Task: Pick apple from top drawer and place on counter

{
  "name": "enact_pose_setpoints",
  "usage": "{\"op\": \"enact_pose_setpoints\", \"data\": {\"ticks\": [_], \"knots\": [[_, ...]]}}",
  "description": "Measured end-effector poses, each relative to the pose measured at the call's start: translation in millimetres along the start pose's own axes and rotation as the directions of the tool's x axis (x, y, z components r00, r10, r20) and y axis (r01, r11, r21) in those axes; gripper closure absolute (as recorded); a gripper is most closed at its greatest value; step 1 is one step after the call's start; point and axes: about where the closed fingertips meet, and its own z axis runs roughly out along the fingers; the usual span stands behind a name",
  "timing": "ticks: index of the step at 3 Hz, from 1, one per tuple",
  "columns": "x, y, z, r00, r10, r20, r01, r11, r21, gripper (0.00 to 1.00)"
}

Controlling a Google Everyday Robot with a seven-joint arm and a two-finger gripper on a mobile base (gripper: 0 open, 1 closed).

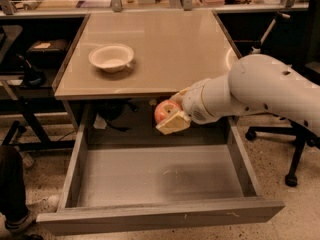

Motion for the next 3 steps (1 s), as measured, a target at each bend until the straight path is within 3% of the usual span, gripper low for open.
{"op": "enact_pose_setpoints", "data": {"ticks": [1,2,3], "knots": [[-4,-2,-4,1.0,-0.007,0.01,0.007,0.9999,0.014,1.0],[-23,-37,-23,1.0,-0.011,0.029,0.01,0.9981,0.061,1.0],[-37,-95,-34,0.999,-0.005,0.035,0.002,0.9971,0.076,1.0]]}}
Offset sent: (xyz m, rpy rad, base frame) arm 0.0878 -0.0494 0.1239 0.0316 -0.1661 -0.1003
